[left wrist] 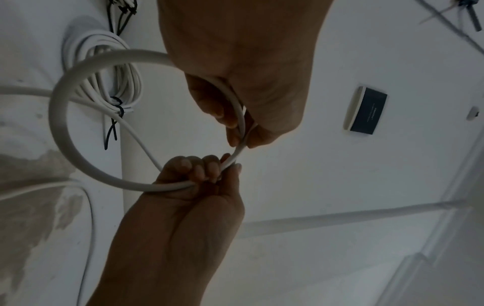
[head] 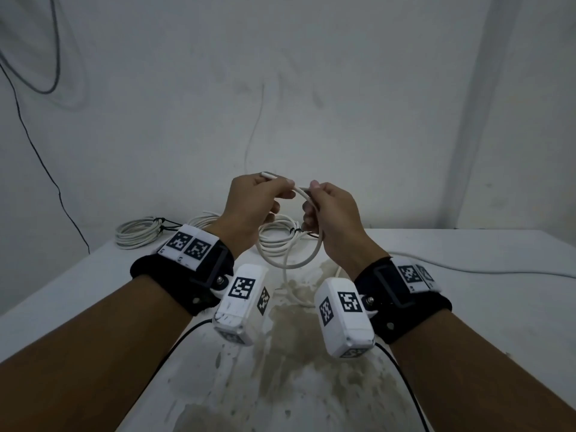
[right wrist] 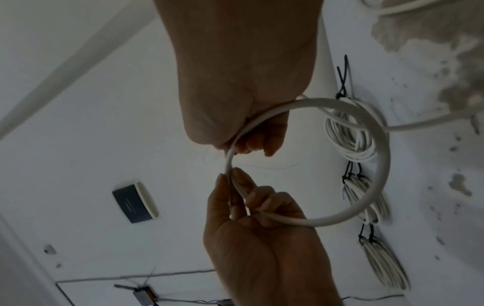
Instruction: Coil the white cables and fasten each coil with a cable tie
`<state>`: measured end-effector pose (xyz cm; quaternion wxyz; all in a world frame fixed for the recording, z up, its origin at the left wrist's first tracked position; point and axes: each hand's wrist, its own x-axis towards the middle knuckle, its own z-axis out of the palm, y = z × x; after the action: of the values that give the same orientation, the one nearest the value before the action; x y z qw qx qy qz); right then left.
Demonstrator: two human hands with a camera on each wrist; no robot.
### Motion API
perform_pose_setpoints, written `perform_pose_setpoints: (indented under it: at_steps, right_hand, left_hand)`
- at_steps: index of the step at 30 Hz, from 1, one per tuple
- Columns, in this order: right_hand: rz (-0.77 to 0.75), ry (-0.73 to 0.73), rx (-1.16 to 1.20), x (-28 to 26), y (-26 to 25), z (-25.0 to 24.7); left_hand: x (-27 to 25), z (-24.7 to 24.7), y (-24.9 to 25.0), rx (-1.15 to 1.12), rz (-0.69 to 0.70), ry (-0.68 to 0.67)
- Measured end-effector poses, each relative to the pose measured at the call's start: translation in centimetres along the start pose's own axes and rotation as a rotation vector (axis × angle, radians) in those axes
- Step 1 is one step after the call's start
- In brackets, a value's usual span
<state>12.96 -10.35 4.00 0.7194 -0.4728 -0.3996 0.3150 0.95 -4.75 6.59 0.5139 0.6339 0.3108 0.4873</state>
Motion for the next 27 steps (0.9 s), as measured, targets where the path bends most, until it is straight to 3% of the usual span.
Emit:
perform_pose_setpoints:
  at_steps: [10, 13, 16, 18, 19, 21, 23, 27]
  right_hand:
    - [0.031, 0.0, 0.014, -1.0, -1.5, -1.0]
    - [0.023, 0.061, -0.365, -1.0, -2.1, -2.0]
    - [-0.163, 0.26, -1.074, -0.9, -3.3, -3.1]
    - [-0.331, 0.346, -1.211, -0.5, -3.9, -3.0]
    - [-0.383, 0.309, -1.21, -0.1, -4.1, -2.7]
    - [-0.351, 0.082, -1.071, 0.5, -4.4, -1.9]
    - [-0.192, -0.141, -0.791, 0.1, -4.6, -1.5]
    - [0.014, -0.347, -0.53, -1.4, -5.3, -2.2]
  left_hand:
    - [-0.2, 0.4, 0.0, -0.018, 0.029, 0.024]
    - [-0.1, 0.0, 0.1, -0.007, 0.05, 0.024]
    - [-0.2, -0.4, 0.3, 0.031, 0.071, 0.016]
    - [-0.4, -0.4, 0.4, 0.042, 0.091, -0.001]
    - [-0.5, -0.3, 0.5, 0.043, 0.103, -0.015]
    - [-0.6, -0.2, 0.7, 0.042, 0.12, -0.033]
    - [-0.8, -0.1, 0.9, 0.042, 0.133, -0.025]
    - [-1.1, -0.7, 1.0, 0.064, 0.2, -0.009]
